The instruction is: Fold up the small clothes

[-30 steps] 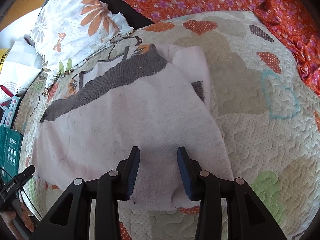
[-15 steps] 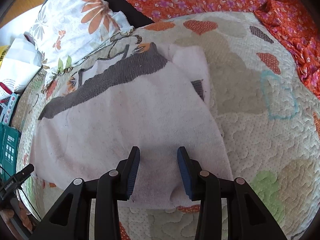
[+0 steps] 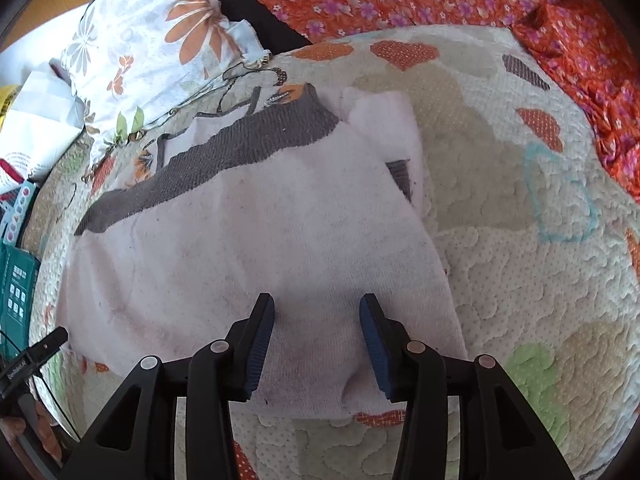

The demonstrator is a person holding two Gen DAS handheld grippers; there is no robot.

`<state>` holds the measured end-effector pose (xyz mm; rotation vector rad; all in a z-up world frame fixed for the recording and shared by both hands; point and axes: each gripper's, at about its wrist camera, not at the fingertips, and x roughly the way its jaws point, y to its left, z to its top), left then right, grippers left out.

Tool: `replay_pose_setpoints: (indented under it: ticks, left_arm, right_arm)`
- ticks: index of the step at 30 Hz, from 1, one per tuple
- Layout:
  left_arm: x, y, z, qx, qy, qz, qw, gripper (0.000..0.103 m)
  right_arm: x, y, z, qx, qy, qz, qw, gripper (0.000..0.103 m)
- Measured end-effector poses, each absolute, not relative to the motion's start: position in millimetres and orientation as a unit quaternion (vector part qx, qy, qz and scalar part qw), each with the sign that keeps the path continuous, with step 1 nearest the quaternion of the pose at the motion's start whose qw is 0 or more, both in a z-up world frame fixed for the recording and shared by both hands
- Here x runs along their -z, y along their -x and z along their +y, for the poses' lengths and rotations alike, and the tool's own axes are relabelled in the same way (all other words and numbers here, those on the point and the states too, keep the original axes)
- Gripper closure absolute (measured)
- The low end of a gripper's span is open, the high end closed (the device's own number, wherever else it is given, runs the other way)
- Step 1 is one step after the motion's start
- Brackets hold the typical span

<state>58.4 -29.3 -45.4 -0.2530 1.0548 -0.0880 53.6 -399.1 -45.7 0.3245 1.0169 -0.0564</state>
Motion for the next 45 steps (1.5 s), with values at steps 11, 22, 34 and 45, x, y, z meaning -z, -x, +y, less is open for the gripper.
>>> replay_pose_setpoints:
  ticks: [11,22,34,45]
  left_arm:
    - [26.9,-91.8,-33.9,0.036,0.102,0.481,0.87,0.029]
    - [2.9,-125.9,4.9,-0.004,0.177,0.448,0.876,0.029]
    - [13.7,-127.9,67.2,-0.062,0.221,0.465,0.855,0.029]
    - [-2.8,-112.4,119.5,-0.094,0.302,0.428,0.847,0.029]
  right_arm:
    - [26.5,-36.0,-419.0,0.052,-0.193,0.428,0.882,0.051]
    - [26.6,-86.2,-413.2,0.041,-0.217,0.422,0.879,0.056]
    - [20.8,-145.0,-400.0,0.105,-0.104,0.461,0.875,0.058]
    - [15.3,-119.8,-155.6,-0.227,-0.057,0.487,0.842,0.049]
